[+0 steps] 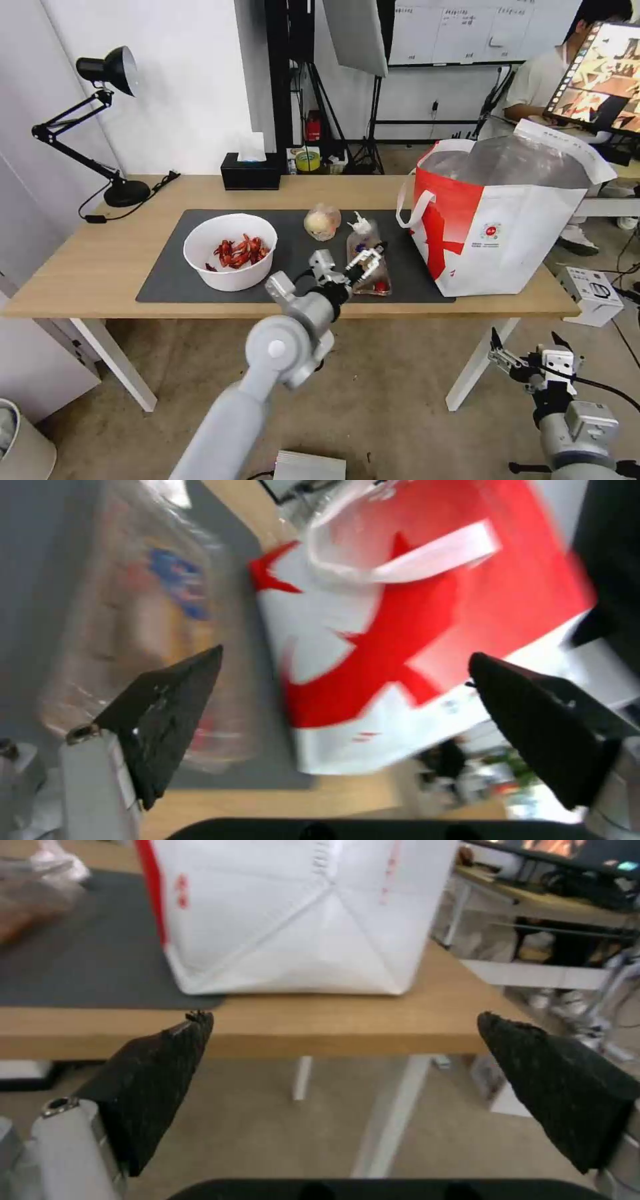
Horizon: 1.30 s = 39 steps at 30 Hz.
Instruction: Pick up the trash from the table and place it into the takeout bag.
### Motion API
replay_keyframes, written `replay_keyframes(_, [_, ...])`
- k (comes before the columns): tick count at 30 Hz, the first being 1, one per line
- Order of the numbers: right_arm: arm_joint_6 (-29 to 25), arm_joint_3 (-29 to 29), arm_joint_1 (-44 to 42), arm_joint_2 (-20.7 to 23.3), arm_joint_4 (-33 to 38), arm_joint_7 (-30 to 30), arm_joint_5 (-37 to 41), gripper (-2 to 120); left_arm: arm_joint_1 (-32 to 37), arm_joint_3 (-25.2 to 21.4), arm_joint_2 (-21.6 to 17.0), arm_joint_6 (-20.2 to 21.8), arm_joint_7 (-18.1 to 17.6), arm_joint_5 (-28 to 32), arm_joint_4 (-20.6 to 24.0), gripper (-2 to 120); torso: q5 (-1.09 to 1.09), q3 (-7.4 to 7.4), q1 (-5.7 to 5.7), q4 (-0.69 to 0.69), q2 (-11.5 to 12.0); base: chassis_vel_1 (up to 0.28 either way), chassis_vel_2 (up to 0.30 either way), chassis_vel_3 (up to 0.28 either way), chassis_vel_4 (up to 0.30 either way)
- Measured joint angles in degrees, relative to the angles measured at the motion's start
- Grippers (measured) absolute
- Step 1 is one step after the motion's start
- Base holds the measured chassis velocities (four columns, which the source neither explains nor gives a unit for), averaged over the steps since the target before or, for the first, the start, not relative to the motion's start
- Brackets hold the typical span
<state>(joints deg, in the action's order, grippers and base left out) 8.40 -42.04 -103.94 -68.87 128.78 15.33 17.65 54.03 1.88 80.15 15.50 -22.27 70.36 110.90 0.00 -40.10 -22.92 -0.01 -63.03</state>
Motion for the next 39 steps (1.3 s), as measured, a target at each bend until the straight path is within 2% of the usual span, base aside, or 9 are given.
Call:
replay_keyframes(3, [-0.51,1.53,0.37,0.62,1.14,-1.54,4.12,100,0.33,1.66,-3.31,-1.9,4.95,-9.36,-2.04,85,0.0,0.0,0.0,0.01,0.0,0.0,0.0,0.0,0.0])
replay_keyframes(4, [-0.51,1.53,0.37,0.62,1.14,-1.54,4.12,100,0.33,1.66,-3.31,-1.9,4.95,-9.36,-2.04,85,0.0,0.0,0.0,0.01,0.0,0.0,0.0,0.0,0.0])
replay_keyframes(10, [-0.57,4.4,2.36,2.76,3.28,-3.24,14.61,96,0.4,2.93,-9.12,-5.09,9.85,-18.74,-3.5,60,-0.01,0.0,0.0,0.02,0.0,0.0,0.0,0.0,0.0])
replay_keyframes(12, [-0.51,4.69,2.74,3.06,3.44,-3.24,16.33,94,0.32,3.23,-9.92,-5.71,10.64,-20.33,-3.76,57,-0.02,0.0,0.0,0.02,0.0,0.0,0.0,0.0,0.0])
replay_keyframes(14, [-0.08,5.13,4.14,4.18,3.66,-3.11,22.05,93,0.02,4.06,-11.65,-7.04,12.41,-23.48,-4.28,45,-0.02,0.0,0.0,0.01,0.0,0.0,0.0,0.0,0.0])
replay_keyframes(16, [0.32,5.13,4.81,4.67,3.66,-2.87,24.18,92,-0.17,4.34,-12.18,-7.63,13.09,-25.08,-4.61,41,-0.01,0.0,0.0,0.01,0.0,0.0,0.0,0.0,0.0])
replay_keyframes(19, [2.62,5.08,8.82,7.28,2.89,-0.67,34.1,93,-1.39,5.4,-13.56,-10.29,15.58,-30.41,-6.26,27,0.0,0.0,0.0,0.01,0.0,0.0,0.0,0.0,0.0])
replay_keyframes(27, [5.54,7.78,19.06,10.5,-1.2,2.91,45.48,94,-4.61,8.12,-14.76,-11.44,16.37,-32.44,-7.7,0,-0.01,-0.01,-0.01,0.0,0.0,0.0,0.0,0.0,0.0])
replay_keyframes(39, [7.91,15.51,32.98,9.42,-10.68,8.86,55.66,97,-6.25,10.69,-16.14,-12.39,17.45,-35.46,-9.74,0,-0.01,-0.01,-0.01,0.01,0.01,0.0,0.0,0.0,0.0])
